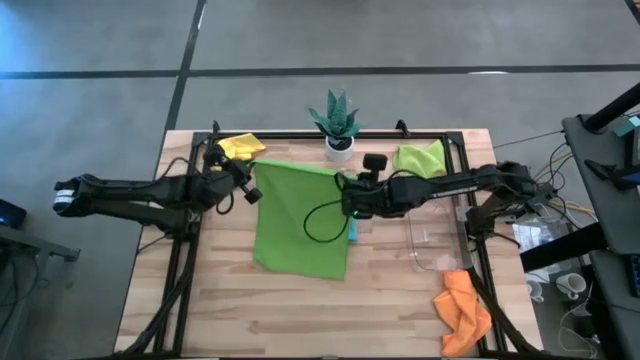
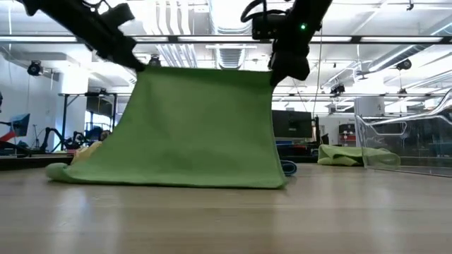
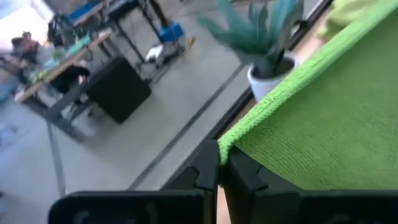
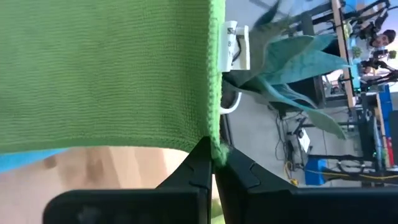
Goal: Fold microfiber towels
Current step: Fold the green towel on the table
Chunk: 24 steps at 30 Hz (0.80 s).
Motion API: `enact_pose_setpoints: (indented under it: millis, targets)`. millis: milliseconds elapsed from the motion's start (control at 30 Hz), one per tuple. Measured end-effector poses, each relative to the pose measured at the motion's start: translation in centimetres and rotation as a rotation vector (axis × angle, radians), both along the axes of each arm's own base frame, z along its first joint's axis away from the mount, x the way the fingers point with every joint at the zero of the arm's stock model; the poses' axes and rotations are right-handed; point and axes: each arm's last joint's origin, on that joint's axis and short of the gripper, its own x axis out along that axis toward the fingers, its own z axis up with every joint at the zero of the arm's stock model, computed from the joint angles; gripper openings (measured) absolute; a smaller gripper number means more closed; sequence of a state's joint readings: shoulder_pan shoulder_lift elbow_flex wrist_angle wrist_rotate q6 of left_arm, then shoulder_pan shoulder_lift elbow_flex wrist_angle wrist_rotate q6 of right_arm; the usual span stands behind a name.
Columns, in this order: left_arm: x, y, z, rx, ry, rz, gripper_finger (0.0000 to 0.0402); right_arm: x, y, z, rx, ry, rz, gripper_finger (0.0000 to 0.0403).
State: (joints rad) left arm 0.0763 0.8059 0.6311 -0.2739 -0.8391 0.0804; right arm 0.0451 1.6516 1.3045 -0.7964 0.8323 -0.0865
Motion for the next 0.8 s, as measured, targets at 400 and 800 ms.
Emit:
enact_pose_setpoints:
  millis: [400,800]
  targets:
    - [0.4,-1.5,-1.5,-0.127,0.096,-0.202,0.0,-3.8,2.6,-1.8,0.175,-0.113,0.14,0.0009]
    - [-0.1,-2.7,-2.6,-0.165,0.272,-0.361,0.0,-4.0,6.2,-2.5,0.381,-0.218,0.268,0.0009]
